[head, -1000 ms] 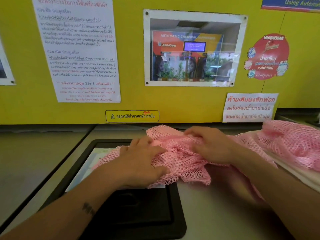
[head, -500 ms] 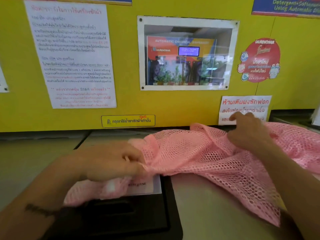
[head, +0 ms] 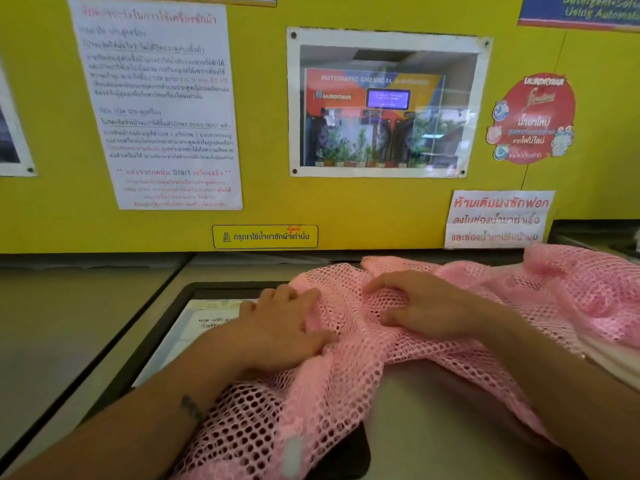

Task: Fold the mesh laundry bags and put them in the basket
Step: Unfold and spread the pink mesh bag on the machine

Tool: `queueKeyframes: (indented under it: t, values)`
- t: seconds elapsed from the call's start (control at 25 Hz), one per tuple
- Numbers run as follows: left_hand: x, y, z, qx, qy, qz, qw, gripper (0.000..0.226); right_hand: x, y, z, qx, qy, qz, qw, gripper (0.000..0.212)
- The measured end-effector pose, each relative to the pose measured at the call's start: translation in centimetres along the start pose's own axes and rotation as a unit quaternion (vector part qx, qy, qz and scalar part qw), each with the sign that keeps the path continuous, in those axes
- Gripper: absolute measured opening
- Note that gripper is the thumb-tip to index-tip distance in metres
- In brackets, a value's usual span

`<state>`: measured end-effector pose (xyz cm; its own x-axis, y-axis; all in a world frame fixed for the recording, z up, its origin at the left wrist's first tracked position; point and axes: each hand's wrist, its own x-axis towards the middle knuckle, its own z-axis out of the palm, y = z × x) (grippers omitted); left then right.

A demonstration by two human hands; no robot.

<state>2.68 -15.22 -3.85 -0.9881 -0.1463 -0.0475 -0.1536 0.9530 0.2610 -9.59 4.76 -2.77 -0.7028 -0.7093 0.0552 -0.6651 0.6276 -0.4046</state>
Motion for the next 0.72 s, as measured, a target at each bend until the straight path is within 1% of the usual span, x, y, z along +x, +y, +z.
queueKeyframes:
  t: [0.04,0.08,0.12,0.16,0.2,0.24,0.28,0.32,0.36,0.4,0.44,0.48,0.52,0.56,0.6,0.64,0.68,0.72]
  values:
    - [0.0,0.0,0.0,0.015,0.000,-0.002,1.000,0.074,-0.1,0.0,-0.5,0.041,0.024,-0.005,0.999,0.033]
    - [0.0,-0.3,-0.4,-0.001,0.029,0.012,1.000,0.070,-0.2,-0.1,-1.0,0.075,0.055,-0.005,0.996,0.027]
    - [-0.1,-0.4,-1.0,-0.031,0.085,0.040,0.995,0.061,-0.4,-0.1,-1.4,0.091,0.090,0.001,0.992,0.024]
    - [-0.2,-0.6,-1.5,-0.040,0.158,0.070,0.984,0.052,-0.4,0.0,-1.7,0.069,0.121,0.019,0.990,0.024]
    - [-0.5,-0.7,-2.1,-0.024,0.234,0.089,0.968,0.046,-0.4,0.2,-1.9,0.007,0.138,0.051,0.989,0.028]
    - [-0.6,-1.0,-2.5,-0.001,0.308,0.099,0.946,0.042,-0.5,0.3,-2.0,-0.081,0.135,0.091,0.983,0.034]
    - [-0.8,-0.9,-3.0,0.022,0.354,0.108,0.929,0.041,-0.7,0.4,-2.0,-0.159,0.114,0.132,0.972,0.039]
    - [-1.2,-0.9,-3.3,0.025,0.341,0.121,0.932,0.040,-0.9,0.5,-2.0,-0.203,0.081,0.169,0.961,0.043]
    - [-2.1,-0.5,-3.7,0.006,0.275,0.134,0.952,0.034,-1.1,0.4,-2.0,-0.212,0.054,0.198,0.956,0.046]
    - [-3.0,-0.2,-4.2,-0.032,0.165,0.140,0.976,0.026,-1.3,0.3,-2.2,-0.203,0.049,0.214,0.954,0.049]
    - [-3.5,0.0,-4.6,-0.105,0.053,0.128,0.985,0.022,-1.4,0.3,-2.5,-0.196,0.067,0.218,0.954,0.051]
    - [-3.4,-0.1,-4.9,-0.173,0.021,0.122,0.977,0.021,-1.3,0.3,-2.6,-0.201,0.102,0.202,0.953,0.052]
    - [-2.8,-0.3,-5.0,-0.213,0.075,0.116,0.967,0.021,-1.0,0.2,-2.4,-0.206,0.145,0.166,0.953,0.053]
    - [-1.9,-0.8,-4.9,-0.222,0.167,0.093,0.956,0.021,-0.6,0.0,-2.2,-0.191,0.186,0.112,0.957,0.052]
    - [-1.1,-1.2,-4.7,-0.198,0.241,0.060,0.948,0.024,-0.4,-0.4,-1.9,-0.151,0.212,0.052,0.964,0.050]
    - [-0.5,-1.7,-4.4,-0.148,0.257,0.019,0.955,0.033,-0.2,-0.9,-1.4,-0.095,0.209,0.002,0.973,0.048]
    - [0.1,-2.0,-3.8,-0.083,0.213,-0.035,0.973,0.048,-0.2,-1.6,-0.8,-0.044,0.186,-0.037,0.981,0.047]
    - [0.5,-2.4,-2.8,0.000,0.124,-0.083,0.989,0.063,-0.2,-2.1,0.0,-0.012,0.146,-0.059,0.987,0.048]
